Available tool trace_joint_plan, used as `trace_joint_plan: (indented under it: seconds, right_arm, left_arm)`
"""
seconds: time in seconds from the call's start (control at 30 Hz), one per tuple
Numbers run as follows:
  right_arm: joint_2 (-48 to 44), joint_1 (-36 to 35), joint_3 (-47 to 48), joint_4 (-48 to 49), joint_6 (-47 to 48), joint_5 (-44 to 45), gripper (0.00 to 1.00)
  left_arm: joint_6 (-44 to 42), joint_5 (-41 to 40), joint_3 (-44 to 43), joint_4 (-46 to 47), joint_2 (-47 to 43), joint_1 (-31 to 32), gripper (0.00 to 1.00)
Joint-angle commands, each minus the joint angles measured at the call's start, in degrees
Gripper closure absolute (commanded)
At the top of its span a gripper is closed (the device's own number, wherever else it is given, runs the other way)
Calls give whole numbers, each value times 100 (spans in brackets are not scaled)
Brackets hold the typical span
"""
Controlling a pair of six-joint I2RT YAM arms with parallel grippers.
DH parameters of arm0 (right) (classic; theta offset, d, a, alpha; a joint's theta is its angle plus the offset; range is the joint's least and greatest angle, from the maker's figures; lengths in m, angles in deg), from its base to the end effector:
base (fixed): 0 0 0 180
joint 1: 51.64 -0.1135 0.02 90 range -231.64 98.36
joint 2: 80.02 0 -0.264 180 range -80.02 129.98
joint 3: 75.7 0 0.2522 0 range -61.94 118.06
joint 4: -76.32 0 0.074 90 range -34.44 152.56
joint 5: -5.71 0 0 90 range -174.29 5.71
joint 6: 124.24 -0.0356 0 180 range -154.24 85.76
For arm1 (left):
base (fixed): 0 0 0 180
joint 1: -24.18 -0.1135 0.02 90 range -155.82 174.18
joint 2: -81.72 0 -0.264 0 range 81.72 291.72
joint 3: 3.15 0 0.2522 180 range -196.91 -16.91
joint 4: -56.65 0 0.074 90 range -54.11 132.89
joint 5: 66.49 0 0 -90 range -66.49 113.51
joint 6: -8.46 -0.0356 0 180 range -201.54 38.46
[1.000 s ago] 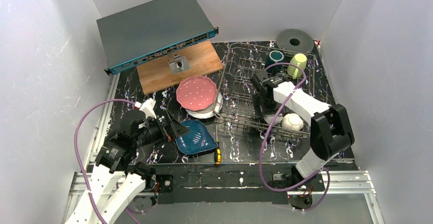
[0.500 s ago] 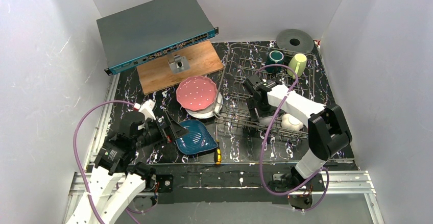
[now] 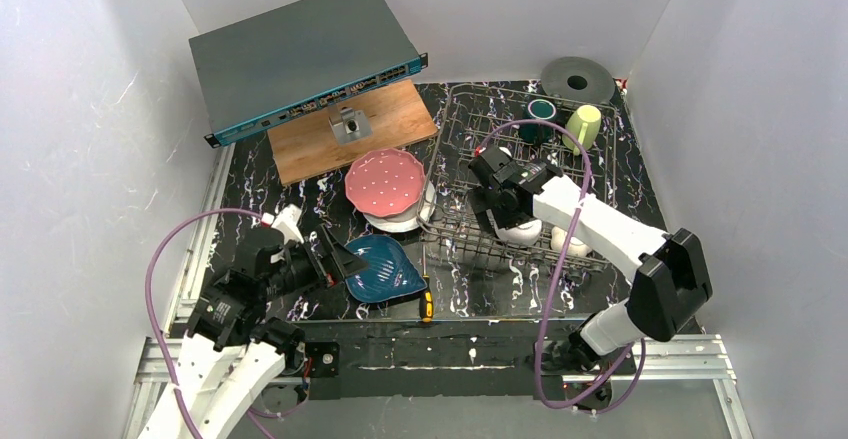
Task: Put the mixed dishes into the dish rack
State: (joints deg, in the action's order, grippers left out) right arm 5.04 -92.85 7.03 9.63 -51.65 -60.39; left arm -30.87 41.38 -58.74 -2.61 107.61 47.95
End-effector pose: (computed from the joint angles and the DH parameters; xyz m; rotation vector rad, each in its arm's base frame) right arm 0.2257 0.1785 0.2668 -0.4385 2.5774 -0.2453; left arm 0.0829 -0.0485 0.3005 -0.3229 2.2356 -1.0741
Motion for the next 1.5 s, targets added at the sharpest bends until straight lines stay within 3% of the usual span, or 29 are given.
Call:
trace_joint_plan:
  seconds: [0.0,0.1,0.33,0.6,0.8,1.0,1.17,1.33,1.47]
  right_arm:
    - [-290,-319,481,-1,10,-210,2]
    - [-400,-451,517,131,-82,-500,2]
    - [-504,-511,309,407,-162,-850,2]
    - [-780,-511,-26,556,-127,-1026,2]
    - [-979,-511,-133,619,-17,-1114,2]
    - [-1025,-511,-159,586,-48,-1139,2]
    - [-1044,-511,-179,605,-175,-1317,2]
    - [-1108,-511,-382,779,-276,-1677,2]
    - [-1107,-511,-593,810,-409,-1766,2]
  left_arm:
    - [514,-290,249,-308,-285,8,2]
    - [1153,-483,573,-499,-358,10,3]
    - [2150,13,1462,203,-304,13,6]
    - [2570,-116,2177,665,-348,12,12]
    - [2327,-1021,2442,678,-792,5,16]
    - [2314,-2005,2725,604,-1776,9,36]
    - [2542,-1813,3316,987,-2062,6,39]
    - [2224,-1875,3601,1181,-2012,5,40]
    - [2254,-1787,3786,1364,-2030,6,46]
